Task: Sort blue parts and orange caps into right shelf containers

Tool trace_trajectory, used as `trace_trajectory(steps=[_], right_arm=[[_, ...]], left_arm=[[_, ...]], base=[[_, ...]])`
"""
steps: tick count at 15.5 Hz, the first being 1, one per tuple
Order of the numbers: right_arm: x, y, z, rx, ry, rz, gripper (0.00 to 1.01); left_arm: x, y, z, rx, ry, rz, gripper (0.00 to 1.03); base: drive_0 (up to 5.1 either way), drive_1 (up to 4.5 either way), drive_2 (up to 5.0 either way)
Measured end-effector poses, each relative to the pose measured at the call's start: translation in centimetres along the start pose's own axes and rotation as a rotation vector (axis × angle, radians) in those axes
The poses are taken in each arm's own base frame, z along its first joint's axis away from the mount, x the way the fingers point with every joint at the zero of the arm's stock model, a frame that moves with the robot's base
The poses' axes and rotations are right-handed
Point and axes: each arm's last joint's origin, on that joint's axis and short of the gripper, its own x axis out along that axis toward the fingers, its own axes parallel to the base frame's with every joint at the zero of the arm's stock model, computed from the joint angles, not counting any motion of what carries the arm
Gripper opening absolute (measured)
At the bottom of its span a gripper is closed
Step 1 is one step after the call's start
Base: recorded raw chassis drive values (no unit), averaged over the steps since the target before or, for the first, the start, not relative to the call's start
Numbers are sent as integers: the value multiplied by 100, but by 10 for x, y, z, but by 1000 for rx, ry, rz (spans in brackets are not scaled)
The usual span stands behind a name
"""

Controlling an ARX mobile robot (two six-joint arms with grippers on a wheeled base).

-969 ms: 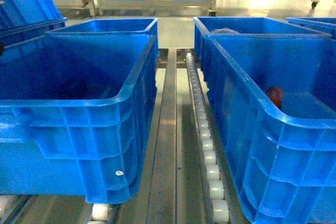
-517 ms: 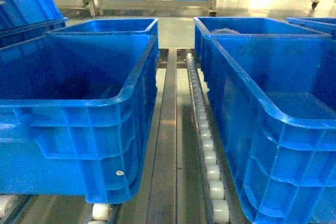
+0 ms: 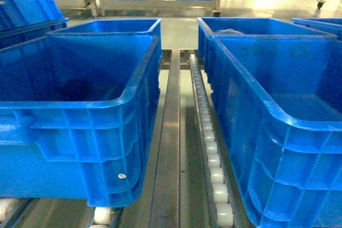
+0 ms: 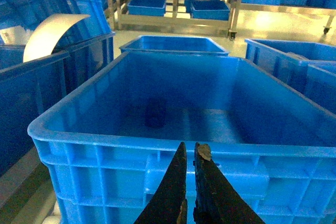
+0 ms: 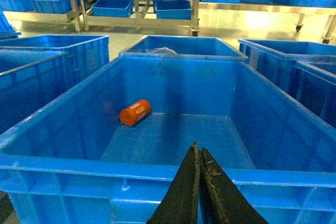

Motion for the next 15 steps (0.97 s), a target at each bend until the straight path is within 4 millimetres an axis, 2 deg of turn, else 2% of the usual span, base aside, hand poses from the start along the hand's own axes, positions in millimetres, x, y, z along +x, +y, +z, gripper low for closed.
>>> trace_trajectory(steps=[4,15], right_arm=[[-14,0,3,0,-11,0,2],[-20,0,4,0,-13,0,2]], left_arm=[[-14,0,3,0,-10,0,2],[-20,0,4,0,-14,0,2]], base=[[0,0,0],[0,0,0]])
